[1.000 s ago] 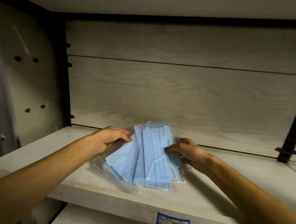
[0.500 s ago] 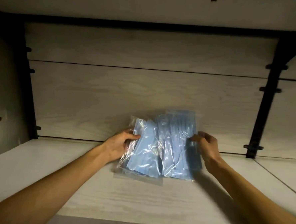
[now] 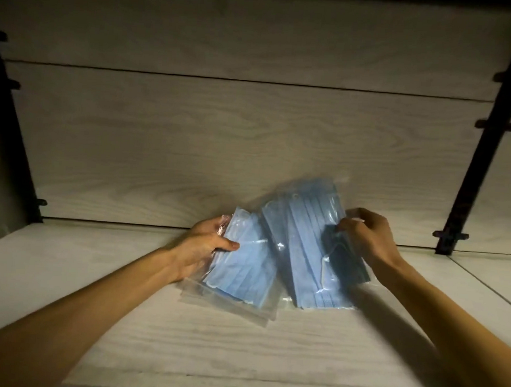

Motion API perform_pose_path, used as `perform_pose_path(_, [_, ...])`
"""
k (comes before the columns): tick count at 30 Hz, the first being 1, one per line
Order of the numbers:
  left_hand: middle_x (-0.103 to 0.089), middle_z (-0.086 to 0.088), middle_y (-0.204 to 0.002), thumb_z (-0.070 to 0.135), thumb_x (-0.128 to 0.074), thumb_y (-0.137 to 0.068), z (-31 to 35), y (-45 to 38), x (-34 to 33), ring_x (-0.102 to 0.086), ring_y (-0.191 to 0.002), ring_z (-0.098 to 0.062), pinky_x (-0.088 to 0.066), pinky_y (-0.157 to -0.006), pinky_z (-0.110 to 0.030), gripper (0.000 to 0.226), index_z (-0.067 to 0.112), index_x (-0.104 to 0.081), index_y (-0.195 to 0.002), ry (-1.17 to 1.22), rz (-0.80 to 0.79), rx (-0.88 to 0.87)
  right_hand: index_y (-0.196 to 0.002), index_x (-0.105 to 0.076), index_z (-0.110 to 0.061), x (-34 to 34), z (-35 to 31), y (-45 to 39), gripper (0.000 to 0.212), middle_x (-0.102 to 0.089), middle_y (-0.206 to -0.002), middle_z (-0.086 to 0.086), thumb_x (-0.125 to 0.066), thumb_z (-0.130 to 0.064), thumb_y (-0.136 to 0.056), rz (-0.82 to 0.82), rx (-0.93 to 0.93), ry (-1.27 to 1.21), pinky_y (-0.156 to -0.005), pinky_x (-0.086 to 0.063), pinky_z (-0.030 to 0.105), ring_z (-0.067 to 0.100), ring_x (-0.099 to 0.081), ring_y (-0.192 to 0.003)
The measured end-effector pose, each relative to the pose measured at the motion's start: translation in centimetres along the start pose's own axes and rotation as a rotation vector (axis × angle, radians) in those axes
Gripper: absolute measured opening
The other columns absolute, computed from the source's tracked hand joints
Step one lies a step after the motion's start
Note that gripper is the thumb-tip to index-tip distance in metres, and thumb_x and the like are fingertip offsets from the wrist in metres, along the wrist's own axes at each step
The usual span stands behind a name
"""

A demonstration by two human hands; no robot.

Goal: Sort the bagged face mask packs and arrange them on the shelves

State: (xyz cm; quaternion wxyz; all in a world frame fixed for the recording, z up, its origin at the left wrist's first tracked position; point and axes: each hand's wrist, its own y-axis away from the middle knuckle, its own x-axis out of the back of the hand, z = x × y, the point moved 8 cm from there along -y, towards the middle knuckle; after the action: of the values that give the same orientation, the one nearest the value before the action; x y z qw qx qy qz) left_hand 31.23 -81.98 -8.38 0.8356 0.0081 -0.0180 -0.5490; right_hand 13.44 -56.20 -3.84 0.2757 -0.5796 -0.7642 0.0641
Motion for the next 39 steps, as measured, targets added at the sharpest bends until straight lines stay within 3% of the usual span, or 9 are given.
perform_pose_path(3, [-0.067,-0.014,-0.129,-0.013,-0.064,-0.086,0.3,-0.3,1.1,-0.065,-0.119,-0.031,-0.048,-0.107,-0.046,0.055,0.007,-0.057,-0.137,-0.026,0.081,-0.004,-0.077,-0.076,-0.015,-0.2,0.2,0.2,0.015,-0.072,-0.078,0.003,-0.065,-0.011,-0.087,-0.086,-0.048,-0.02,-0.068,-0.048,0.032,0.023,-0.064,-0.08])
perform_pose_path(8, [-0.073,-0.019,-0.115,-0.015,-0.06,-0.086,1.3,-0.1,2.3,-0.07,-0.107,-0.035,-0.055,-0.097,-0.046,0.04,0.007,-0.067,-0.12,-0.035,0.15,-0.006,-0.083,-0.077,-0.006,-0.8,0.4,0.6,0.018,-0.073,-0.097,0.017,-0.061,-0.009,-0.089,-0.25,-0.163,-0.002,-0.094,-0.051,0.049,0.035,-0.064,-0.098])
perform_pose_path(14, [-0.07,-0.013,-0.121,0.001,-0.068,-0.088,1.6,0.3,2.2,-0.068,-0.111,-0.029,-0.051,-0.103,-0.041,0.044,0.008,-0.058,-0.131,-0.048,0.094,0.008,-0.081,-0.074,-0.001,-1.2,0.0,0.8,0.015,-0.066,-0.061,-0.003,-0.06,0.001,-0.087,-0.283,-0.108,-0.01,-0.054,-0.046,0.013,0.009,-0.06,-0.061])
perform_pose_path(17, [-0.068,-0.024,-0.122,0.01,-0.072,-0.088,1.8,0.7,1.4,-0.065,-0.114,-0.042,-0.048,-0.106,-0.051,0.049,0.0,-0.055,-0.133,-0.065,0.016,0.007,-0.078,-0.075,-0.007,-1.2,0.1,0.8,0.018,-0.067,-0.062,-0.004,-0.062,0.002,-0.086,-0.289,-0.092,-0.025,-0.051,-0.045,0.012,0.004,-0.061,-0.057])
perform_pose_path(22, [-0.075,-0.014,-0.111,-0.005,-0.073,-0.081,1.9,0.9,1.2,-0.073,-0.091,-0.02,-0.059,-0.08,-0.031,0.043,0.002,-0.063,-0.122,-0.093,-0.008,-0.036,-0.078,-0.077,-0.02,-0.3,1.2,0.2,0.022,-0.072,-0.067,-0.009,-0.063,-0.006,-0.088,-0.239,-0.141,0.028,-0.053,-0.048,0.015,0.002,-0.065,-0.061])
perform_pose_path(25, [-0.064,-0.016,-0.134,-0.004,-0.077,-0.079,1.5,0.8,1.5,-0.064,-0.119,-0.025,-0.046,-0.109,-0.046,0.067,0.008,-0.053,-0.14,-0.108,-0.012,-0.014,-0.066,-0.077,-0.022,0.7,1.8,-0.1,0.033,-0.07,-0.062,-0.01,-0.061,-0.005,-0.089,-0.178,-0.173,0.056,-0.049,-0.048,0.013,0.004,-0.065,-0.059])
perform_pose_path(28, [-0.066,-0.012,-0.131,-0.009,-0.076,-0.076,1.3,0.7,1.5,-0.06,-0.125,-0.033,-0.04,-0.114,-0.052,0.073,0.011,-0.052,-0.142,-0.116,-0.035,0.001,-0.061,-0.077,-0.025,1.2,1.9,-0.1,0.039,-0.067,-0.056,-0.009,-0.059,-0.008,-0.091,-0.142,-0.21,0.077,-0.053,-0.048,0.02,0.013,-0.061,-0.064])
perform_pose_path(33, [-0.075,-0.007,-0.114,-0.02,-0.068,-0.074,1.5,1.1,1.0,-0.067,-0.114,-0.031,-0.05,-0.105,-0.046,0.057,0.022,-0.072,-0.112,-0.085,-0.075,-0.03,-0.086,-0.08,-0.018,0.5,1.0,1.5,0.018,-0.069,-0.104,0.025,-0.064,-0.023,-0.093,-0.252,-0.275,0.006,-0.082,-0.056,0.042,0.04,-0.066,-0.096])
perform_pose_path(39, [-0.073,-0.007,-0.117,0.003,-0.08,-0.067,1.6,1.6,0.7,-0.064,-0.11,-0.03,-0.049,-0.098,-0.043,0.059,0.019,-0.067,-0.123,-0.115,-0.121,-0.02,-0.096,-0.078,-0.012,0.3,-0.1,2.4,0.011,-0.071,-0.112,0.019,-0.069,-0.014,-0.09,-0.289,-0.288,-0.07,-0.09,-0.054,0.04,0.036,-0.065,-0.107])
